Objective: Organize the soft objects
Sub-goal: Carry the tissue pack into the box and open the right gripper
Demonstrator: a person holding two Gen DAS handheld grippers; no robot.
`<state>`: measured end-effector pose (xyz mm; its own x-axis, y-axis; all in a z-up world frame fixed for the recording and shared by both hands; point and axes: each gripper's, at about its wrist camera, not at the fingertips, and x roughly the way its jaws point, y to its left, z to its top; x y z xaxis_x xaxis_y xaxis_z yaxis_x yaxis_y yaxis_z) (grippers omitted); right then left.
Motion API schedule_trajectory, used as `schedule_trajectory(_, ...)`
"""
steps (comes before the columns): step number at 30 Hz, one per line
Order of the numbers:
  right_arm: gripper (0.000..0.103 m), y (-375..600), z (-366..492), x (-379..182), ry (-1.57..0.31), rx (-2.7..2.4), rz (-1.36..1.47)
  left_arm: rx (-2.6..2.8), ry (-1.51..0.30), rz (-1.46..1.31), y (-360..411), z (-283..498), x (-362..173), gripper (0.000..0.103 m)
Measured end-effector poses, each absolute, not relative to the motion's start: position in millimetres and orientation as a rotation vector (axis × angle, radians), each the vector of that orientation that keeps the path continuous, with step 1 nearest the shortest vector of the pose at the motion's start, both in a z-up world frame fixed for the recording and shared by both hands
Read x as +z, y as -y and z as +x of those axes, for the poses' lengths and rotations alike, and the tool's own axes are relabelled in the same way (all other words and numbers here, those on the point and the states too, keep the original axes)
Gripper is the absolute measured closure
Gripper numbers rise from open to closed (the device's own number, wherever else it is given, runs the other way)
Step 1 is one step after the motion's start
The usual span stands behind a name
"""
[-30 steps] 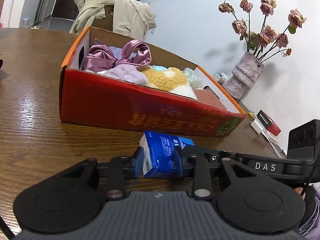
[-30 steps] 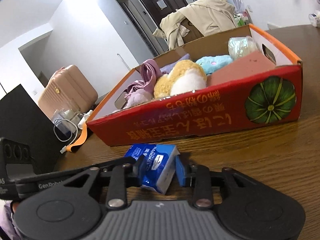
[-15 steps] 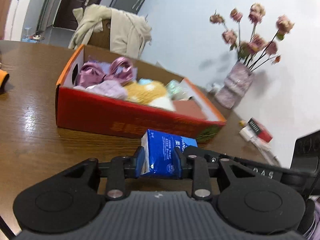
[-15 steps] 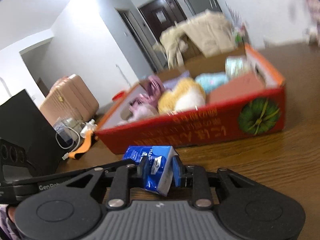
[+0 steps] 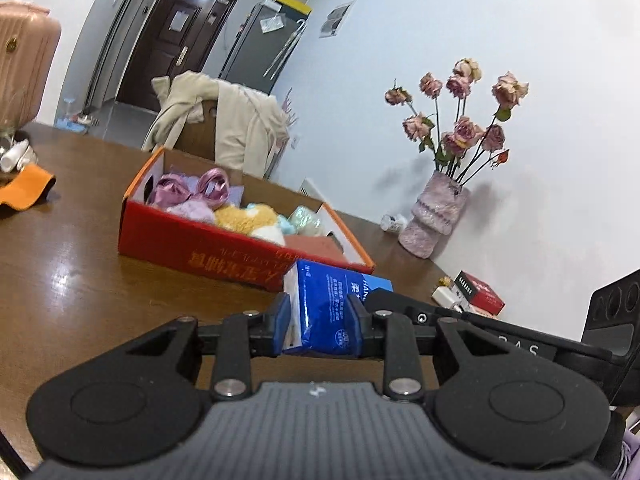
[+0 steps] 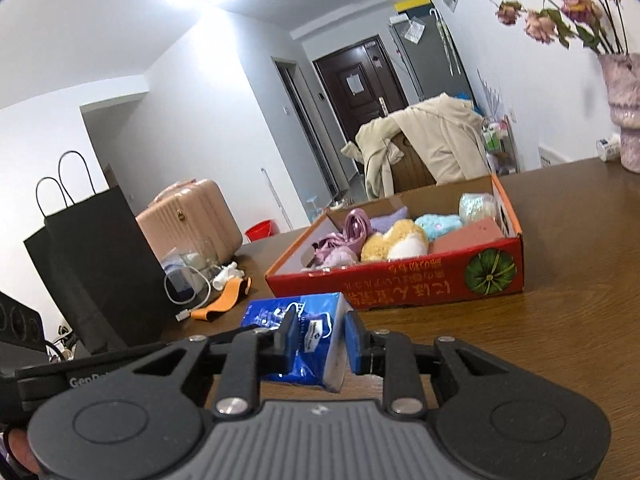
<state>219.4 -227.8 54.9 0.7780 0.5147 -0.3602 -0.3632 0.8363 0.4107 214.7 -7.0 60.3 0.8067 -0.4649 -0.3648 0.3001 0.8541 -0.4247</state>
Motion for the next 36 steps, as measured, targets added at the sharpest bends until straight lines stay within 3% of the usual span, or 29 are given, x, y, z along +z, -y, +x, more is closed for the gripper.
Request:
schedule_trajectory(7,0.079,236,256,81,-0.436,0.481,0.294,-0.436,-0.438,-0.353,17,262,87,0.074)
schedule_trajectory(15,0.079,256,390,115,-0.432,0.442,0.258,-0.474,-0.484,-0.335,42,419,120,0.074)
schedule_trajectory(25,0.079,267,594,44,-0.713,0.336,0.299,-0.380,-0.759,-0.316,79,609,42,0.074)
schedule_trajectory(28,0.087,259,620,15,-0.812,0.237,0.216,-0.363,-0.828,-0.235,89,628,20,0.076)
schedule_trajectory(29,0.095,254,621,10,-0.818,0.223,0.178,-0.370,-0.828,-0.225,90,628,16,0.076)
schedule_trajectory(36,0.103,236,632,-3,-0.925,0.217,0.084,-0.351,-0.868,-0.173,93,622,6,0.076)
